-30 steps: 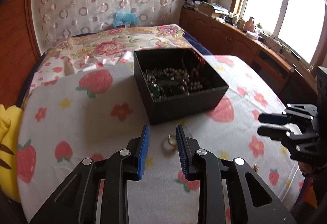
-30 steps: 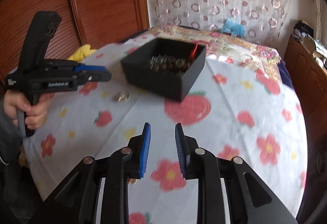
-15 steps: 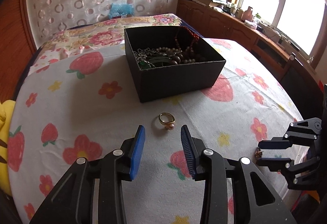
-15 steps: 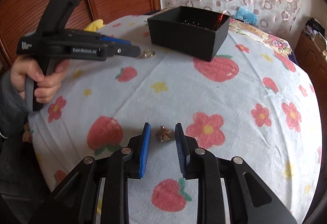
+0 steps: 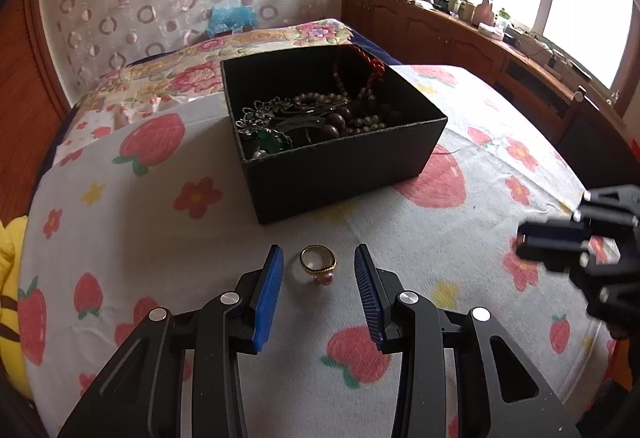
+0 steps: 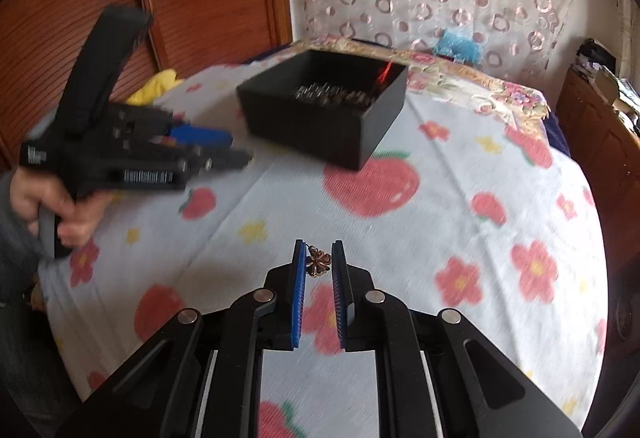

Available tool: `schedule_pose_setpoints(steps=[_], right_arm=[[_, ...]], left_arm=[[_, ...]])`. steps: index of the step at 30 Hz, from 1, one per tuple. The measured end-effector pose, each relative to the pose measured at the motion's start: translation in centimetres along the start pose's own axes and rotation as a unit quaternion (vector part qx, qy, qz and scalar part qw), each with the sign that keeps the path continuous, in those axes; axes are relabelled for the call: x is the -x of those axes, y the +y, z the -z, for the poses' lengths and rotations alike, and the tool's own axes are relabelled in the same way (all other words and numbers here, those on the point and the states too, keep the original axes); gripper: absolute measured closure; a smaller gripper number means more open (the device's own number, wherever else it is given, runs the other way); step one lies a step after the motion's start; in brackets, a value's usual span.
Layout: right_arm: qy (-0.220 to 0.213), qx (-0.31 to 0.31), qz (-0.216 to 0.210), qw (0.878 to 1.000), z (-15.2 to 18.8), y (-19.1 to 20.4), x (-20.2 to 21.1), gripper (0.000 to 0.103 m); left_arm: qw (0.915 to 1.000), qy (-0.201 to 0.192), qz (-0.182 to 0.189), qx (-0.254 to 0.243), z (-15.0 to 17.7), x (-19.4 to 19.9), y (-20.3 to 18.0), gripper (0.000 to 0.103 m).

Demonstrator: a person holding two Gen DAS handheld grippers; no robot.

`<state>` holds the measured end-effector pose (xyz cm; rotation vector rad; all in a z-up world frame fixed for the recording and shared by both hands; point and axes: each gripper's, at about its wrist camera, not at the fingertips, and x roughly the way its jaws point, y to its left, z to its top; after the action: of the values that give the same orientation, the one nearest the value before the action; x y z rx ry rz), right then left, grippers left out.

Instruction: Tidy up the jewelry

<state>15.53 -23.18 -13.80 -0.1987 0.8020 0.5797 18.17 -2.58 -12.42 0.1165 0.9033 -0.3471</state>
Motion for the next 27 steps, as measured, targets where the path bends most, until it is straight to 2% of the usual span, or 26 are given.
schedule_pose_setpoints(steps=[6,7,8,15,27], right_arm=[[-0.017,-0.001,0.001,1.000,-1.8,-1.0,0.0,0.089],[-0.018,0.001,0.001,1.000,-2.0,-1.2,0.0,0.089],[-0.019,0.001,0.001,1.000,-2.3,-1.2,-0.1,0.089],[-0.038,0.008,-0.004,0.999,-5.2,-1.5,-0.6,0.089],[-0.059,0.012,-0.004,0.998,-10.0,-1.0,-3.2,0.089]], left_arm=[[1.0000,0.001,-0.003,0.000,0.1,-0.6,-0.1,0.071],[1.0000,0.001,-0.003,0.001,0.0,-0.6,-0.1,0.074],[1.0000,0.000,-0.004,0.002,0.0,-0.6,0.0,0.085],[0.9996,-0.021,0.002,0.019,0.1,0.4,0.7,0.085],[0.9961,-0.085,0.001,0.023,-3.0,4.5,1.0,0.084]])
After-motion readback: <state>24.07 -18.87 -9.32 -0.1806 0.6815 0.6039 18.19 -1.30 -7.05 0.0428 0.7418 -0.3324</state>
